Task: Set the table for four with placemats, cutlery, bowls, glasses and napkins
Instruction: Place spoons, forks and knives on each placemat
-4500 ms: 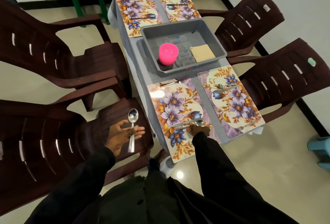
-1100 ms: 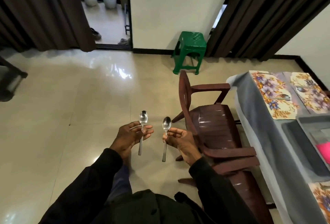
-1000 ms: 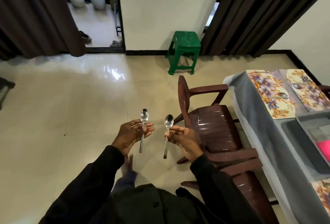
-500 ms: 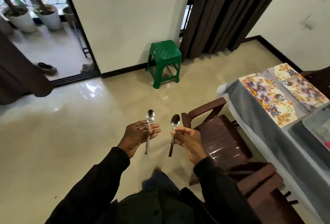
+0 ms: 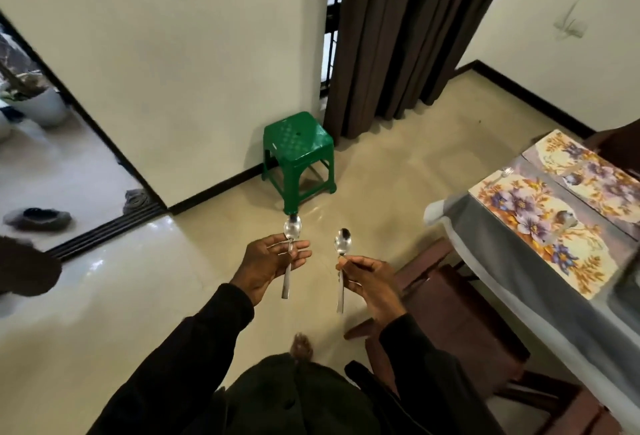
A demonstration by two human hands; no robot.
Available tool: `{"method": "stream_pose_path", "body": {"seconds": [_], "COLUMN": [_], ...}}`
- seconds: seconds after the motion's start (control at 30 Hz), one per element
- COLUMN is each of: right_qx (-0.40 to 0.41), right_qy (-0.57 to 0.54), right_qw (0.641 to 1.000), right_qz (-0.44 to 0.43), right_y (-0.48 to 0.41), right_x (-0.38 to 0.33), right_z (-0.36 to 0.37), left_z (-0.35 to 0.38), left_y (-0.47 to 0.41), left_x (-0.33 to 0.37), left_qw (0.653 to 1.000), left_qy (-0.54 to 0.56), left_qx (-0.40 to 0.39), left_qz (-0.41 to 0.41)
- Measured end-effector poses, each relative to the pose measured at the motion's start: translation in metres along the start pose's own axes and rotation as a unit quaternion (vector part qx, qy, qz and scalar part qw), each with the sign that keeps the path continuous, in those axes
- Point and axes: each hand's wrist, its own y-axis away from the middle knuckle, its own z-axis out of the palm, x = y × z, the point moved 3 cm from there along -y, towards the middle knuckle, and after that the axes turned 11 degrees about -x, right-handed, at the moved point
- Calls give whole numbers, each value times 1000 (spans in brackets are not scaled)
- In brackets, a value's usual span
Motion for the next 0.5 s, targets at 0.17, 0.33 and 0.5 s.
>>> {"method": "stream_pose_path", "body": {"seconds": [0.17, 0.33, 0.5], "right_qx": [44, 119, 211], "right_qy": [-24, -73, -117], "right_qw": [998, 990, 970], "right_qz": [-26, -31, -39], "right_y": [-45, -80, -112], "right_x": [-33, -56, -77], "right_z": [-16, -52, -93], "left_z": [24, 63, 102], "left_y": [-80, -160, -246], "left_x": [33, 49, 63], "left_qw": [997, 987, 968], "left_qy": [-20, -52, -88], "left_qx": [-68, -128, -198], "left_qz": [-35, -79, -126]}}
